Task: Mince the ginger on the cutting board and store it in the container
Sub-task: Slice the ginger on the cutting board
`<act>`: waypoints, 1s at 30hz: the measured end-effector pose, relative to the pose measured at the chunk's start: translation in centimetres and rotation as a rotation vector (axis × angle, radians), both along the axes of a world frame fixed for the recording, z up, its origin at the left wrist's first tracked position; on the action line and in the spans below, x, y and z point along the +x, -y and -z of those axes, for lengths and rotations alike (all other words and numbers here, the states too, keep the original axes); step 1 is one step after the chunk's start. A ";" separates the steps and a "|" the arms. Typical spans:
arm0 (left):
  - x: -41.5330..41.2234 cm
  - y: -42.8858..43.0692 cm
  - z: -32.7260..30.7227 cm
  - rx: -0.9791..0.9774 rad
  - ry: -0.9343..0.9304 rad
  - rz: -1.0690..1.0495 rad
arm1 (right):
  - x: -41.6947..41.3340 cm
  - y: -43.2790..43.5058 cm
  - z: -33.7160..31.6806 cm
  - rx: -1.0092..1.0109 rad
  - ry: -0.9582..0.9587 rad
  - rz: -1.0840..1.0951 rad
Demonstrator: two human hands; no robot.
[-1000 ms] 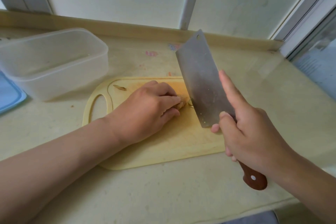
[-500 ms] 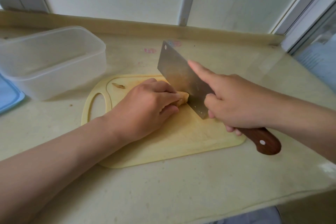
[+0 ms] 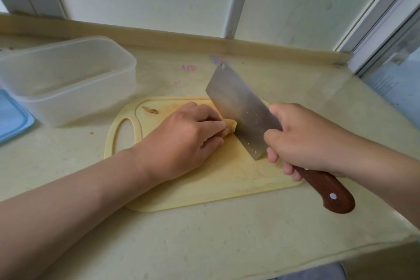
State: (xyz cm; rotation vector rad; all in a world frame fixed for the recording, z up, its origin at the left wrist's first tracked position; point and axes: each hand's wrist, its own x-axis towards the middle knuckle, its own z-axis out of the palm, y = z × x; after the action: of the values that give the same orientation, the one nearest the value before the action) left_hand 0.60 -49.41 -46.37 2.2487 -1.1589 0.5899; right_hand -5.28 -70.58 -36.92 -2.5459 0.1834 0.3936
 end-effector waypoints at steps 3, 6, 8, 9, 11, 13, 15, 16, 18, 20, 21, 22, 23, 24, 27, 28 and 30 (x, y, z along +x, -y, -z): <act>0.0 0.0 -0.1 0.012 0.008 0.012 | 0.1 -0.4 0.1 0.043 0.001 0.005; 0.0 -0.1 -0.2 0.025 0.018 0.029 | 0.1 -0.4 0.3 0.116 -0.001 0.052; 0.0 -0.1 -0.2 0.039 0.032 0.046 | -0.4 -0.4 0.5 0.093 0.053 0.053; 0.0 -0.1 -0.2 0.047 0.041 0.052 | -0.8 -0.5 0.7 0.069 0.100 0.047; 0.1 -0.1 -0.2 0.061 0.055 0.057 | -1.4 -0.7 1.1 0.039 0.189 0.042; 0.2 -0.2 -0.2 0.063 0.048 0.057 | -1.8 -0.9 1.4 0.051 0.243 0.058; 0.2 -0.3 -0.3 0.061 0.027 0.056 | -2.1 -0.8 1.7 0.072 0.278 0.087; 0.2 -0.4 -0.3 0.062 0.021 0.057 | -2.2 -0.8 1.8 0.084 0.291 0.108; 0.2 -0.3 -0.2 0.066 0.020 0.054 | -2.4 -0.8 1.9 0.107 0.300 0.139; 0.2 -0.2 -0.2 0.067 0.020 0.052 | -2.5 -0.9 1.8 0.097 0.288 0.132; 0.2 -0.2 -0.2 0.067 0.019 0.052 | -2.5 -1.0 1.8 0.087 0.283 0.125; 0.3 -0.2 -0.2 0.068 0.016 0.051 | -2.5 -1.1 1.7 0.075 0.281 0.119; 0.3 -0.2 -0.2 0.070 0.011 0.048 | -2.5 -1.2 1.7 0.063 0.282 0.114; 0.3 -0.2 -0.2 0.072 0.008 0.043 | -2.5 -1.3 1.6 0.051 0.285 0.111; 0.3 -0.2 -0.2 0.070 -0.002 0.040 | -2.5 -1.3 1.4 0.016 0.282 0.103; 0.3 -0.2 -0.2 0.069 -0.003 0.040 | -2.5 -1.3 1.3 0.008 0.277 0.104; 0.3 -0.2 -0.3 0.069 -0.004 0.044 | -2.4 -1.3 1.3 0.002 0.264 0.108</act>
State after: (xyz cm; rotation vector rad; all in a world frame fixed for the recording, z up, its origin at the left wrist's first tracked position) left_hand 0.89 -49.21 -46.12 2.2748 -1.2405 0.5350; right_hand -7.72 -69.32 -38.19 -2.5415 0.2191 0.0148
